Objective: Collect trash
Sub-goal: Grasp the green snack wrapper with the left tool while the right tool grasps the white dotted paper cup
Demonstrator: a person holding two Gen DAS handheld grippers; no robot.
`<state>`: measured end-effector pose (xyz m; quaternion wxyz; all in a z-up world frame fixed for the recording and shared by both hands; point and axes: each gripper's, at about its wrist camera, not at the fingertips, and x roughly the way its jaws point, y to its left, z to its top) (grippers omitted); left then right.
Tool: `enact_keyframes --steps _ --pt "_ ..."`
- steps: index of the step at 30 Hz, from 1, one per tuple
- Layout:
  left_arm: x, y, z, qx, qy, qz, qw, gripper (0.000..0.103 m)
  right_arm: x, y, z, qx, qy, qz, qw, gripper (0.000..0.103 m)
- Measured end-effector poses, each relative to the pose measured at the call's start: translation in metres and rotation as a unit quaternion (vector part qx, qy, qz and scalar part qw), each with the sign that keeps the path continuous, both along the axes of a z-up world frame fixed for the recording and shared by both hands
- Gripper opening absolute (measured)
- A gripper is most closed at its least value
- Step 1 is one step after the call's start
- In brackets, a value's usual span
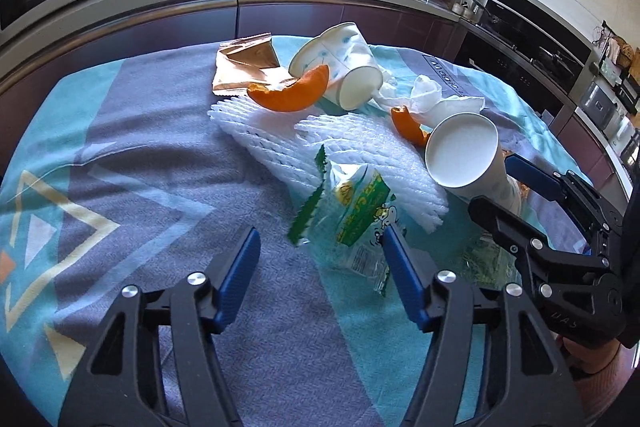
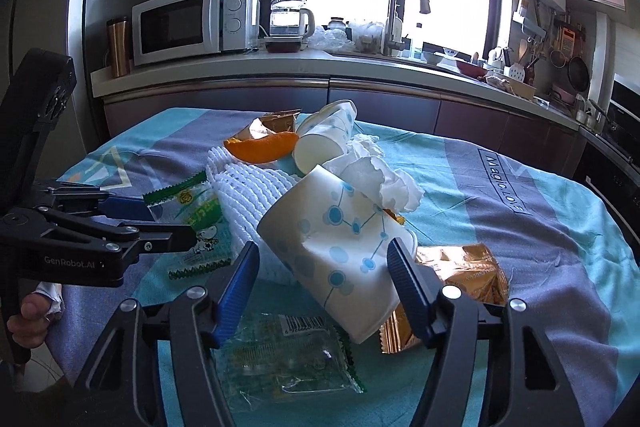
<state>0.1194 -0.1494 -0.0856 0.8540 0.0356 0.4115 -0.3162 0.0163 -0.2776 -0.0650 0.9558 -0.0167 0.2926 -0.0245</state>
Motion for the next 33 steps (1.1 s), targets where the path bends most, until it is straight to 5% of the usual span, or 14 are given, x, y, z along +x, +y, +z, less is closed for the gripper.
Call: enact_keyframes --steps 8,17,20,22,24,33 --pt "-0.011 0.007 0.005 -0.021 0.001 -0.011 0.9997 0.012 -0.004 -0.005 0.006 0.013 -0.009 0.009 1.0 0.032" --pt "-0.026 0.027 0.02 -0.05 -0.013 -0.012 0.9986 0.007 -0.006 -0.002 0.012 0.028 -0.01 0.028 0.999 0.004" --pt "-0.032 0.036 0.026 -0.059 -0.021 -0.011 0.998 0.007 -0.009 -0.003 0.015 0.038 -0.018 0.027 0.999 0.006" --pt "-0.036 0.042 0.03 -0.061 -0.028 -0.007 0.9977 0.007 -0.013 -0.007 0.017 0.049 -0.025 0.023 0.998 0.021" --pt "-0.038 0.048 0.032 -0.064 -0.032 -0.004 0.9974 0.007 -0.017 -0.017 0.019 0.067 -0.031 0.004 0.997 0.048" --pt "-0.038 0.071 0.031 -0.077 -0.028 0.018 0.9965 0.007 -0.014 -0.068 -0.006 0.222 0.011 -0.024 0.975 0.049"
